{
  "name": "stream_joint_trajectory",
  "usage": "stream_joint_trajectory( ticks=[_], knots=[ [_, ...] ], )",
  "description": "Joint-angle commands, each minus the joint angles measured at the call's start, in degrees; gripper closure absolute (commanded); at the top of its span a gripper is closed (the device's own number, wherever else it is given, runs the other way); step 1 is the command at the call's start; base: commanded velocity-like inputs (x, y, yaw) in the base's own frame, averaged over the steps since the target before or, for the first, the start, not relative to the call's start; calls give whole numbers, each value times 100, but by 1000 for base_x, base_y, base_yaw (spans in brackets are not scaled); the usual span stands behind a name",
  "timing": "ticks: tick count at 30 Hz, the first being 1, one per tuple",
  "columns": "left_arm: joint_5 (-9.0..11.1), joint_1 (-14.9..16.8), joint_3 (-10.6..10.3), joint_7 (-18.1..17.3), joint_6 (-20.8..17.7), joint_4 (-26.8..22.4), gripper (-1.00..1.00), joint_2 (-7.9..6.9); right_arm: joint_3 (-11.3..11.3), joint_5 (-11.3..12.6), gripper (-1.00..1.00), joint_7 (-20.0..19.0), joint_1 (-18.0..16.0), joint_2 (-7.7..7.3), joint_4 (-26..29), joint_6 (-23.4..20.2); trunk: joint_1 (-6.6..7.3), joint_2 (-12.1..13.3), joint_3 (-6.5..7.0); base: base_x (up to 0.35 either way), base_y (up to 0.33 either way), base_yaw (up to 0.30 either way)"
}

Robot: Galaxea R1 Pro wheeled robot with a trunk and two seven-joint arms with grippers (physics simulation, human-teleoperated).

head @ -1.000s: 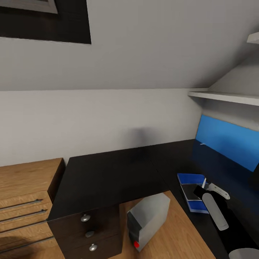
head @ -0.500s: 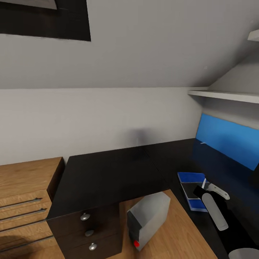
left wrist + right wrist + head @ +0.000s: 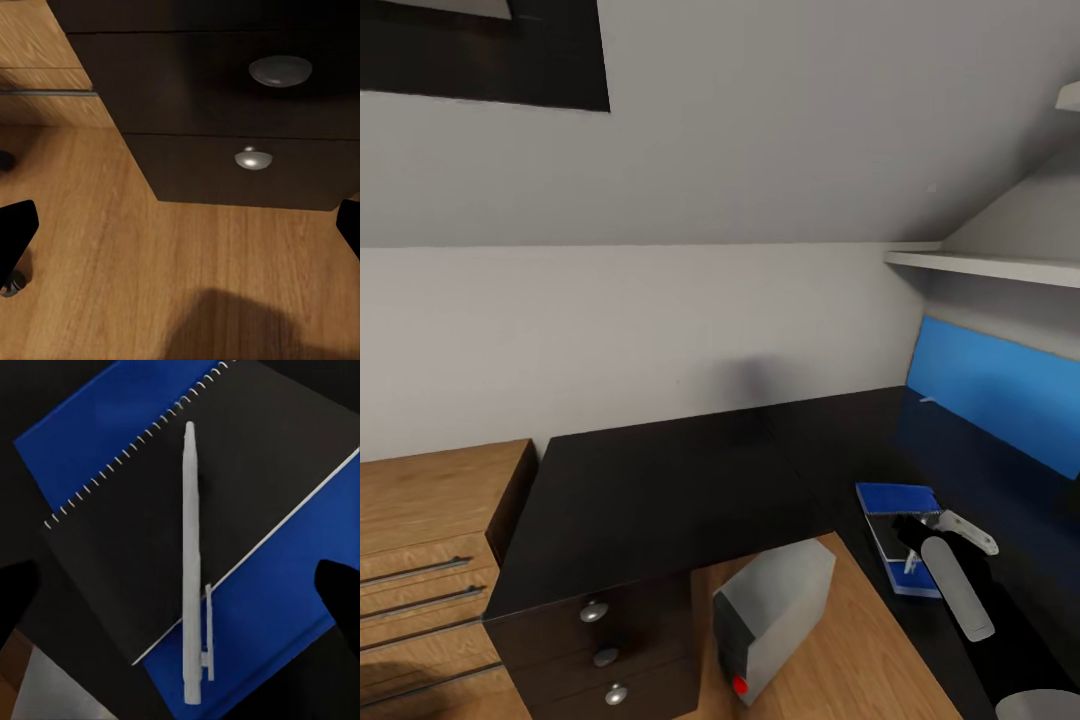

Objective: In the bedroom, organize the workspace by keeping the computer under the desk, ensuring the monitor is on the desk, placing the keyboard on the desk next to the monitor, placing the mouse on the desk next to the keyboard, moving the folder from the swivel chair onto the desk next to the mouse, stacking the notebook on top of the folder with the pen on top of the notebook, and positioning the swivel chair next to the desk.

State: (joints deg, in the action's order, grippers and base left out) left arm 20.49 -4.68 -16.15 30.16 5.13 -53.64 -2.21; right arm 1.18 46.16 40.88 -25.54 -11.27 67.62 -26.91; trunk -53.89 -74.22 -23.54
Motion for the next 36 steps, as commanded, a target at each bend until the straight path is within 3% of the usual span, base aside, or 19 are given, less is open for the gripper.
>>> stream_joint_trajectory(
  ticks=[1,10,13,18,19,20,22,23,24,25,26,29,32,35,36],
  knots=[
    [61,2,-29,33,36,-6,-100,-8,-1,35,-100,34,-3,-3,10,-24,0,-4,-5,0,0,0],
    [66,2,-29,34,34,1,-100,-8,-8,41,-100,33,-3,1,40,-23,0,-4,-5,0,0,0],
    [69,2,-29,27,39,36,-100,-8,-29,34,-100,49,-3,16,281,-23,0,-4,-5,-38,0,0],
    [69,2,-26,24,41,45,-100,-8,-349,23,-100,80,-3,60,522,-23,0,-4,-5,-247,0,0],
    [69,2,-24,24,39,45,-100,-8,-563,21,-100,89,-3,67,548,-21,0,-4,-5,-304,0,0],
    [69,2,-22,24,36,49,-100,-8,-1019,15,-100,103,-3,91,570,-2,0,-4,-5,-319,0,0],
    [71,2,-16,21,34,85,-100,-8,-1687,-21,-100,129,-3,168,584,87,0,-4,-5,-327,0,0],
    [72,2,-15,20,34,102,-100,-8,-1853,-35,-100,136,-3,193,586,122,0,-4,-5,-330,0,0],
    [73,2,-9,16,33,151,-100,-8,-2309,-82,-100,151,-3,269,586,228,0,-4,-5,-333,0,0],
    [75,2,-7,13,33,171,-100,-8,-2564,-107,-100,153,-3,314,589,283,0,-4,-5,-334,0,0],
    [76,2,-6,12,33,177,-100,-8,-2681,-114,-100,154,-3,334,587,305,0,-4,-5,-334,0,0],
    [77,2,3,14,26,198,-100,-13,-3367,-128,-100,128,-3,493,553,435,0,-4,-5,-335,2,0],
    [83,2,9,20,25,202,-100,-15,-3824,-131,-100,120,-3,649,440,589,0,-4,-5,-328,39,0],
    [84,2,10,45,24,213,-100,-16,-4594,-144,-100,98,-3,917,-629,1212,0,-4,-5,-177,48,0],
    [69,-12,43,53,57,246,-100,17,-4607,-164,-100,64,33,946,-638,1235,21,36,12,0,0,0]
  ],
)
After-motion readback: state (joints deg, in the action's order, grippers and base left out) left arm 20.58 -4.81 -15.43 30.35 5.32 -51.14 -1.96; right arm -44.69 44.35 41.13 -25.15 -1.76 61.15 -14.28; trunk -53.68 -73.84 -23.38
